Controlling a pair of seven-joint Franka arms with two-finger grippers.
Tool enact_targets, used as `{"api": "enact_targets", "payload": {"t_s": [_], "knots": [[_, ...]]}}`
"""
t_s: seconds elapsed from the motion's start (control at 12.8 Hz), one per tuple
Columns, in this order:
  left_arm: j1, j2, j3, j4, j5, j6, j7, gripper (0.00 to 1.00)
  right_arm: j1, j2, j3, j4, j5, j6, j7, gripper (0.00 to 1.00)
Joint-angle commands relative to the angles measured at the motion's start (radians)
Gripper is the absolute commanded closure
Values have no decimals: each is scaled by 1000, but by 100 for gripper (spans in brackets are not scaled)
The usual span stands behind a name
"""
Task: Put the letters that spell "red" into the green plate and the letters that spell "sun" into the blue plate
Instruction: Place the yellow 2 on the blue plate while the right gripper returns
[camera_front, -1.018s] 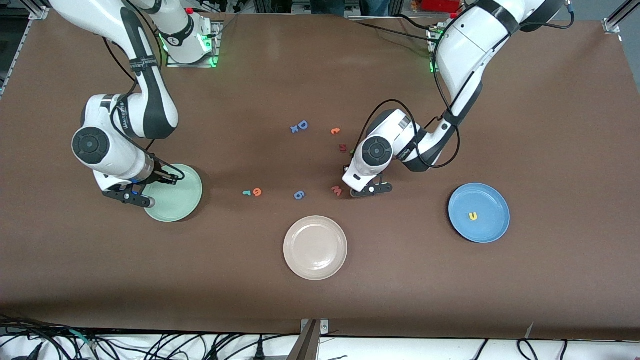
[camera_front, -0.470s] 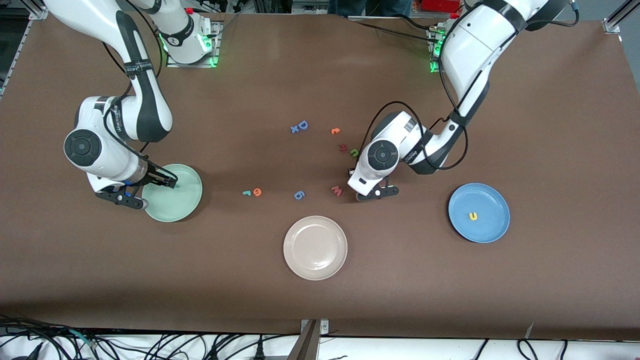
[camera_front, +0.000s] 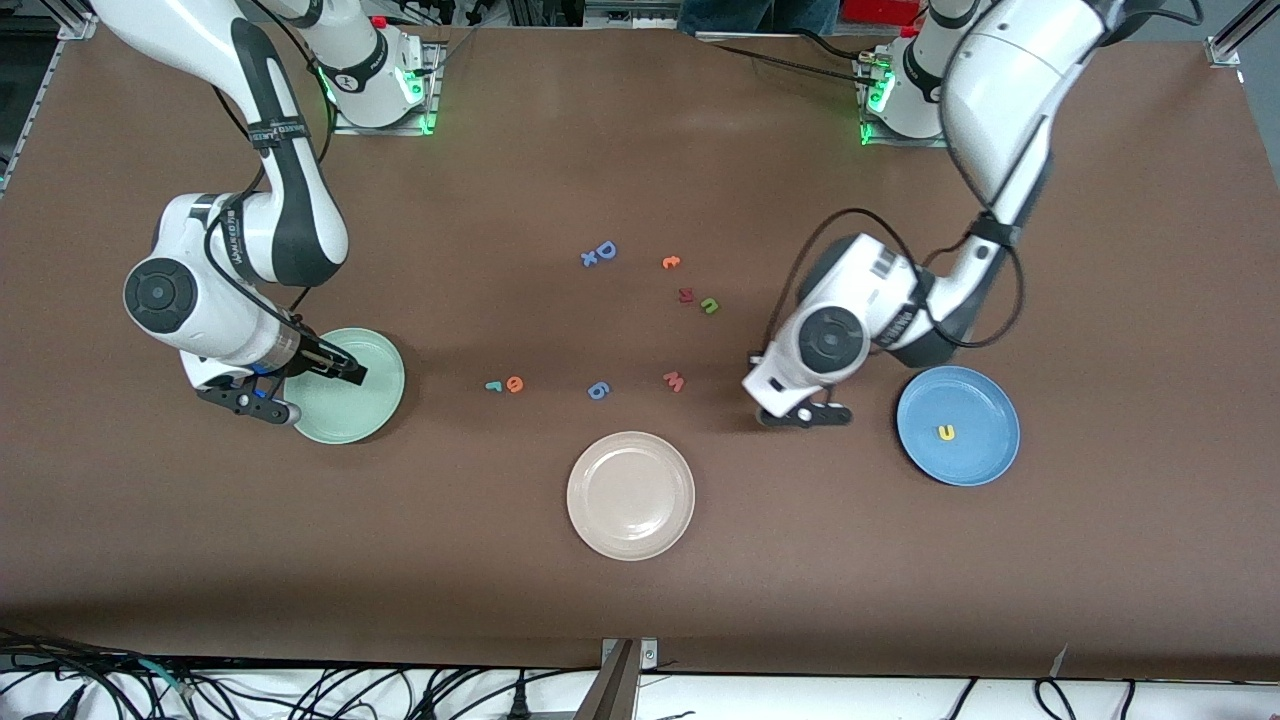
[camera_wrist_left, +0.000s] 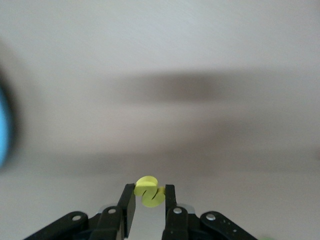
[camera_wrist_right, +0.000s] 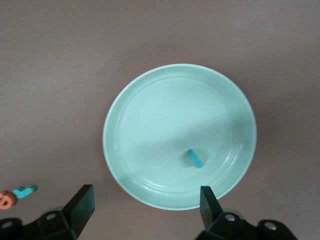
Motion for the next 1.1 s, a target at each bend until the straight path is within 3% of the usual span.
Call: {"api": "enact_targets", "payload": {"t_s": [0.0,0.39,0.63,0.7,0.78,1.02], "knots": [[89,-11,-11,-8,87,-18,184,89,43,41,0,54,28,-7,134,6],[241,9,-8,-25,88,-18,485,88,133,143,0,151,32,-5,407,6],[274,15,-6,-25,90,-12,547,87,169,208,0,201,63,25,535,6],[274,21,-6,-23,96,-12,548,76,185,234,0,223,84,48,582,6],[272,23,-5,-25,104,-12,545,1,195,257,0,241,92,60,627,6],[268,17,-10,-25,104,-16,548,0,208,318,3,304,95,62,748,8]]}}
